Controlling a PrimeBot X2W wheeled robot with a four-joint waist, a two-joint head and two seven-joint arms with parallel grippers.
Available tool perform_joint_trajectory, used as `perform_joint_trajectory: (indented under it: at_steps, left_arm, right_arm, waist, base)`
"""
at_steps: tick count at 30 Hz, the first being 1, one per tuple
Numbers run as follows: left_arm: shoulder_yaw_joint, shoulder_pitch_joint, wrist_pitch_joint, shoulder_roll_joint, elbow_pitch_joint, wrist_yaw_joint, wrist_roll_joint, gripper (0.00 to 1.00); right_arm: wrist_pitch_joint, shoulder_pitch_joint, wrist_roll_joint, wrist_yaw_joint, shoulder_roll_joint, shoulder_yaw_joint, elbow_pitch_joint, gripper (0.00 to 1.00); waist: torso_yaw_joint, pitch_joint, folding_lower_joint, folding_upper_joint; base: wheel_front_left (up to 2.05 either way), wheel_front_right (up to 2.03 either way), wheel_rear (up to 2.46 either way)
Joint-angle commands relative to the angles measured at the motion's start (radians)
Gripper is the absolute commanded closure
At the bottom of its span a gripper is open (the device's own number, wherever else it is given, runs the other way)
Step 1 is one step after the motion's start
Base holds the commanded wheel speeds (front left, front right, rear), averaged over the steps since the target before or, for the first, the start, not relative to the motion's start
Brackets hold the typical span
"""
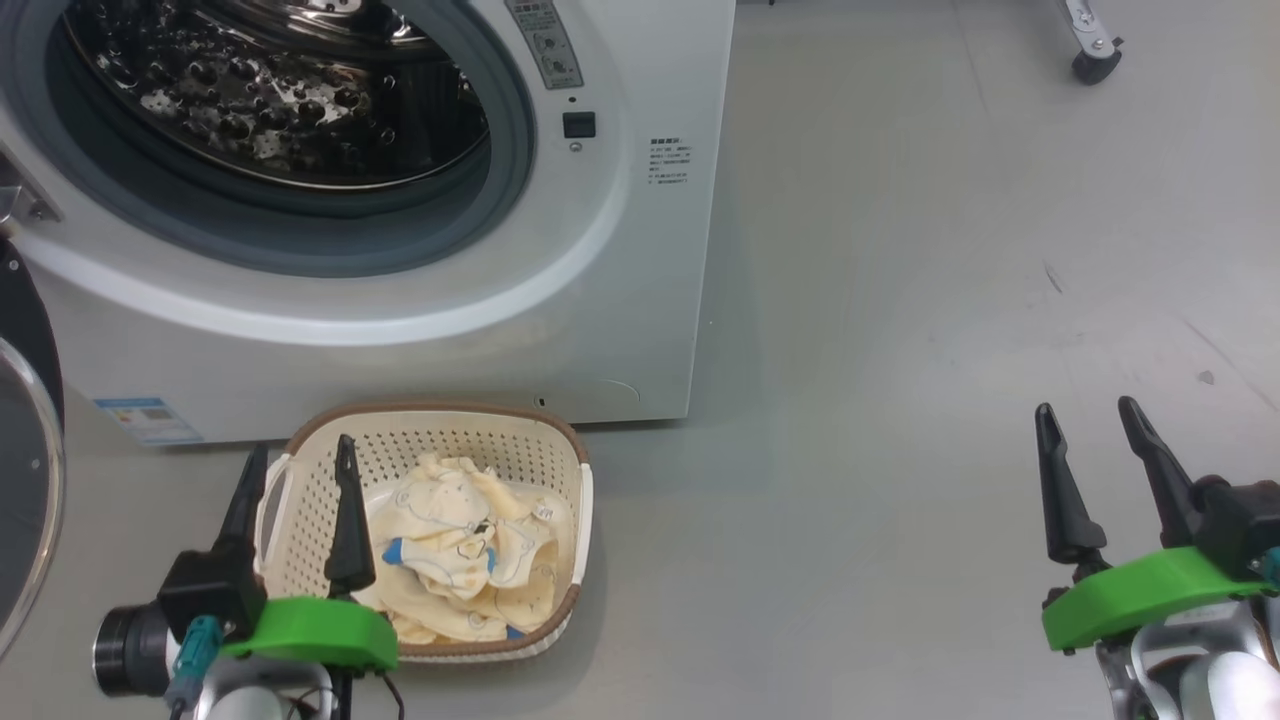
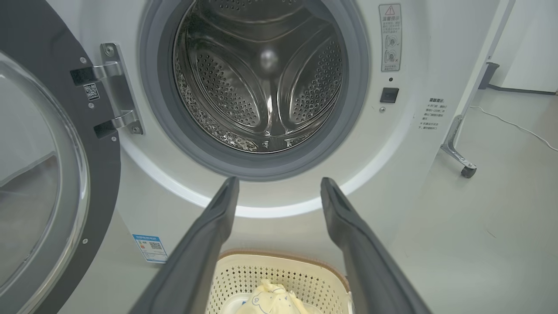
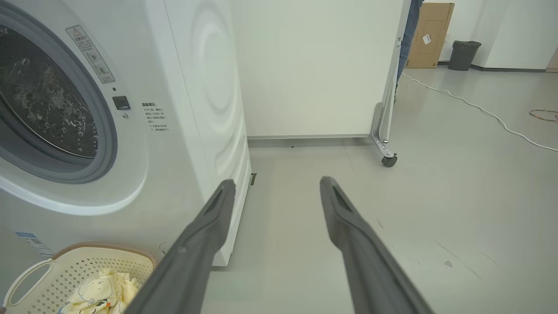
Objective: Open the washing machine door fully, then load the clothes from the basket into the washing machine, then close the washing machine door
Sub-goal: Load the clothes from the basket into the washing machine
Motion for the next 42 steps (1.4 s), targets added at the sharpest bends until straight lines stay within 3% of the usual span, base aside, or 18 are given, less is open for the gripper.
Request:
perform_joint_trajectory:
  at_steps: [1,31,42]
  left_arm:
    - [0.029,-0.038,-0.009,0.025,-0.033,0.007,-0.007,0.0]
    - [-0.015,-0.079,0.012,0.033,0.021,0.013,-0.015,0.0]
    - [-0.041,-0.188,0.081,0.029,0.208,-0.046,-0.06,0.0]
  right_arm:
    - [-0.011,-0.025,0.008,0.0,-0.013,0.02,-0.029,0.0]
    - [-0.013,-0.037,0.013,0.0,-0.013,0.027,-0.039,0.0]
    - [-0.014,-0.077,0.017,0.0,-0.013,0.046,-0.052,0.0]
  waist:
    - [-0.001,-0.001,0.0,0.0]
    - [-0.003,0.042,0.0,0.0]
    - [-0.029,0.139,0.0,0.0]
  base:
    - [0.0,0.0,0.0]
    - [0.0,0.0,0.0]
    - [0.0,0.0,0.0]
